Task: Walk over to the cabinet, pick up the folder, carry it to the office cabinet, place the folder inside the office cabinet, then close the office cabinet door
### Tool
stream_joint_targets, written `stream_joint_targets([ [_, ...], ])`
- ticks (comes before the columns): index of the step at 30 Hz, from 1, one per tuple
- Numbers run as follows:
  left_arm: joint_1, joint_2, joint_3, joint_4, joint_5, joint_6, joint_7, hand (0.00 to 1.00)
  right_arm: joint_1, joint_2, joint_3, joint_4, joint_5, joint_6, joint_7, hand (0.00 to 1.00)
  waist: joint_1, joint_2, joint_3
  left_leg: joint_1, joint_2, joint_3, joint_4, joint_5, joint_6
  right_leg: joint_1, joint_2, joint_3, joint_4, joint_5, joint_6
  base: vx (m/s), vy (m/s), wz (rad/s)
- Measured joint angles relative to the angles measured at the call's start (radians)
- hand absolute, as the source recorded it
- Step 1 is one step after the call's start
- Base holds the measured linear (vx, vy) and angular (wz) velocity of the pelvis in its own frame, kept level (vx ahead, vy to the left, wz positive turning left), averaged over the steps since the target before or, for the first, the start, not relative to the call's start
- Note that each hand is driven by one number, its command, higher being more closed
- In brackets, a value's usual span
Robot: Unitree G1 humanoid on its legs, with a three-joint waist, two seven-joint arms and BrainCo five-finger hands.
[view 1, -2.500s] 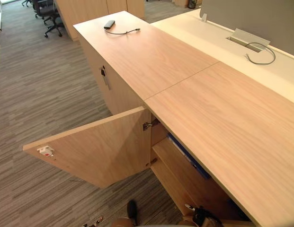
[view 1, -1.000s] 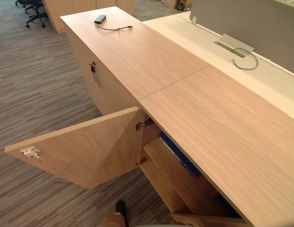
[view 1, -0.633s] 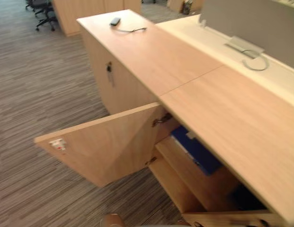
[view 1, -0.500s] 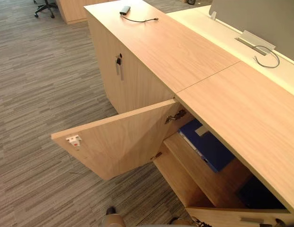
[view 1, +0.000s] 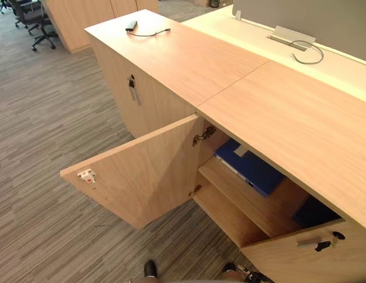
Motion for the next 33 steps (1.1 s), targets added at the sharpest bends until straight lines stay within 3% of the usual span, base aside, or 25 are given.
stream_joint_targets([
  [11, -0.007, -0.006, 0.039, -0.027, -0.14, 0.002, -0.002, 0.0, 0.026, -0.007, 0.032, 0.019, 0.0, 0.0, 0.004, 0.0, -0.003, -0.023, -0.044, 0.003, -0.001, -0.025, 0.0, 0.01, -0.002, 0.032, 0.005, -0.019, -0.011, 0.004, -0.005, 0.02, 0.001, 0.07],
  [17, -0.046, -0.003, -0.025, -0.146, -0.144, -0.005, -0.004, 0.0, 0.028, -0.023, 0.015, 0.015, -0.018, 0.011, 0.029, 0.0, -0.003, -0.045, -0.035, 0.033, -0.061, -0.02, 0.001, 0.006, 0.013, 0.027, -0.075, -0.01, 0.066, -0.011, 0.005, 0.04, 0.055, 0.04],
  [20, -0.09, 0.026, -0.054, -0.175, -0.134, -0.007, -0.004, 0.0, 0.023, -0.03, 0.011, -0.008, -0.018, 0.016, 0.031, 0.0, -0.003, -0.059, -0.026, 0.038, -0.109, 0.022, 0.001, 0.0, 0.045, -0.017, -0.131, 0.036, 0.109, -0.009, 0.001, -0.05, 0.161, -0.3],
  [23, -0.128, 0.065, -0.05, -0.176, -0.098, -0.005, -0.002, 0.0, 0.018, -0.027, -0.012, -0.011, -0.016, 0.016, 0.035, 0.0, -0.01, -0.082, -0.014, 0.052, -0.133, 0.071, 0.008, -0.017, 0.072, -0.045, -0.155, 0.046, 0.121, 0.038, -0.054, -0.07, 0.111, -0.48],
  [24, -0.136, 0.071, -0.026, -0.191, -0.084, 0.0, -0.001, 0.0, 0.015, -0.027, -0.017, -0.01, -0.015, 0.014, 0.036, 0.0, -0.014, -0.069, -0.017, 0.051, -0.124, 0.098, 0.008, -0.025, 0.092, -0.075, -0.141, 0.019, 0.106, 0.098, -0.128, -0.13, 0.092, -0.92],
  [25, -0.139, 0.09, -0.002, -0.21, -0.057, 0.004, 0.001, 0.0, 0.004, -0.026, -0.019, -0.013, -0.015, 0.013, 0.036, 0.0, -0.002, -0.04, -0.013, 0.05, -0.091, 0.156, 0.004, -0.021, 0.119, -0.09, -0.136, -0.031, 0.169, 0.068, -0.179, -0.14, 0.074, -0.93],
  [26, -0.143, 0.101, 0.018, -0.216, -0.039, 0.007, 0.001, 0.0, 0.003, -0.02, -0.019, -0.016, -0.014, 0.014, 0.039, 0.0, -0.007, -0.046, -0.013, 0.051, -0.09, 0.173, 0.006, -0.021, 0.122, -0.111, -0.161, -0.079, 0.298, -0.008, -0.18, -0.13, 0.061, -0.76],
  [27, -0.156, 0.126, 0.033, -0.218, -0.015, 0.012, 0.002, 0.0, 0.016, -0.009, -0.017, -0.02, -0.013, 0.013, 0.041, 0.0, -0.016, -0.059, -0.015, 0.054, -0.091, 0.187, 0.012, -0.023, 0.124, -0.114, -0.195, -0.133, 0.448, -0.086, -0.156, -0.1, 0.037, -0.69],
  [28, -0.164, 0.167, 0.053, -0.231, 0.025, 0.023, 0.003, 0.0, 0.025, -0.003, -0.008, -0.019, -0.012, 0.01, 0.044, 0.0, -0.01, -0.072, -0.022, 0.05, -0.088, 0.223, 0.011, -0.029, 0.118, -0.096, -0.195, -0.207, 0.514, -0.149, -0.134, -0.1, 0.024, -0.75],
  [29, -0.166, 0.183, 0.064, -0.236, 0.037, 0.025, 0.004, 0.0, 0.025, -0.004, 0.001, -0.019, -0.013, 0.009, 0.047, 0.0, -0.007, -0.076, -0.024, 0.046, -0.087, 0.239, 0.009, -0.03, 0.117, -0.088, -0.184, -0.22, 0.493, -0.166, -0.128, -0.08, -0.014, -0.96],
  [31, -0.196, 0.234, 0.105, -0.236, 0.08, 0.043, 0.007, 0.0, 0.026, -0.008, 0.015, -0.021, -0.016, 0.005, 0.056, 0.0, -0.009, -0.081, -0.021, 0.033, -0.08, 0.284, 0.007, -0.025, 0.111, -0.055, -0.105, -0.217, 0.308, -0.169, -0.096, -0.1, -0.048, -0.83],
  [33, -0.241, 0.27, 0.107, -0.234, 0.088, 0.045, 0.009, 0.0, 0.046, -0.012, 0.013, -0.02, -0.017, 0.005, 0.06, 0.0, -0.005, -0.067, -0.012, 0.043, -0.055, 0.304, 0.009, -0.014, 0.094, -0.047, -0.061, -0.208, 0.267, -0.149, -0.105, -0.09, -0.057, -0.48],
])
